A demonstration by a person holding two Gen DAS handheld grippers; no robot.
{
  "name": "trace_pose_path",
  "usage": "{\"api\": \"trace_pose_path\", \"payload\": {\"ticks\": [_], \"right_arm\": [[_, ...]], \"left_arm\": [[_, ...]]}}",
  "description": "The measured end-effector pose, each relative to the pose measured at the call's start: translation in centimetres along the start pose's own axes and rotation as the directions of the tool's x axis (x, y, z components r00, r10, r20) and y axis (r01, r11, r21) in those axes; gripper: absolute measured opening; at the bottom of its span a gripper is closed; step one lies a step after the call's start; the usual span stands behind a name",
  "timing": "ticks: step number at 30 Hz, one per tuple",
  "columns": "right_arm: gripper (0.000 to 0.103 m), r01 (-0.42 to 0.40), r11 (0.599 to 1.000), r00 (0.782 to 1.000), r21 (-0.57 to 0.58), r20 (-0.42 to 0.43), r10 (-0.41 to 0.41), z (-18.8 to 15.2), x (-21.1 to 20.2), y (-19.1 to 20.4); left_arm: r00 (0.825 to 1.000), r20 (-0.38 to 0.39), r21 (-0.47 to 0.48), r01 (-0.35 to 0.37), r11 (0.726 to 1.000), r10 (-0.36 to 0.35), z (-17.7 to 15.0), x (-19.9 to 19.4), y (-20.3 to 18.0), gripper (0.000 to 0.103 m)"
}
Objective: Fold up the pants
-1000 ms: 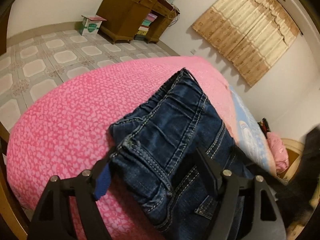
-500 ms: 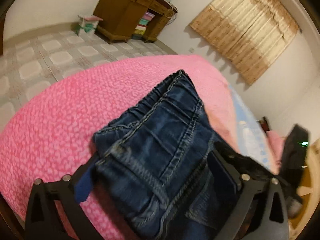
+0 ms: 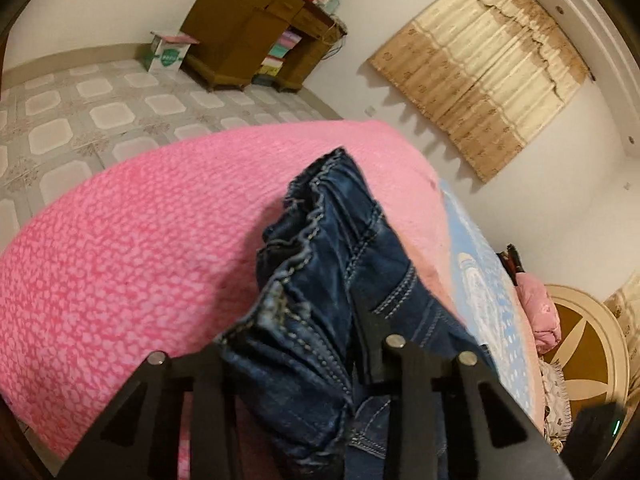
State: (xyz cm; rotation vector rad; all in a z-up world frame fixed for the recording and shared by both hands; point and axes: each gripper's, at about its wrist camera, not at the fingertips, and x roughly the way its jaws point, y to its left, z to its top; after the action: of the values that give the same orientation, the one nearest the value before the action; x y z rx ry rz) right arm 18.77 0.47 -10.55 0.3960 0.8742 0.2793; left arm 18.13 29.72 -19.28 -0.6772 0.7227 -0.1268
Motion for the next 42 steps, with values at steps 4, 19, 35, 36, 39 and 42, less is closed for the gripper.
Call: {"api": "trace_pose_path", "payload": {"ticks": [4, 19, 35, 36, 39, 42], "right_arm": [[0.056, 0.062, 0.998, 0.998, 0.023, 0.020, -0.062, -4.1, -5.3, -3.3], [0.057, 0.203, 0.959, 0.977, 0.199, 0.025, -0.212, -9.7, -10.5, -12.4], [0.057, 0.135, 0.784, 0.902, 0.606, 0.253, -0.351, -14.3, -27.0, -25.4], [0.057, 0.135, 0.767, 0.897, 0.627, 0.251, -0.363, -15.0, -27.6, -26.1], [0.057, 0.133, 0.736, 0.894, 0.664, 0.240, -0.378, -16.7, -28.4, -27.6], [0.057, 0.118, 0.722, 0.894, 0.682, 0.243, -0.376, -17.5, -28.6, -28.3]], "left_arm": [[0.999, 0.019, 0.030, 0.031, 0.999, -0.032, 0.6, -1.1, -1.6, 0.032], [0.965, 0.010, 0.427, 0.233, 0.874, -0.262, -2.2, -8.7, -18.3, 0.032], [0.823, -0.486, 0.693, 0.567, 0.446, -0.293, -25.8, -3.5, -36.4, 0.032], [0.829, -0.511, 0.714, 0.557, 0.424, -0.228, -27.9, -2.4, -36.5, 0.032], [0.839, -0.539, 0.773, 0.529, 0.350, -0.078, -33.0, -0.5, -35.5, 0.035], [0.841, -0.525, 0.794, 0.539, 0.281, -0.129, -33.5, -2.5, -35.5, 0.047]]}}
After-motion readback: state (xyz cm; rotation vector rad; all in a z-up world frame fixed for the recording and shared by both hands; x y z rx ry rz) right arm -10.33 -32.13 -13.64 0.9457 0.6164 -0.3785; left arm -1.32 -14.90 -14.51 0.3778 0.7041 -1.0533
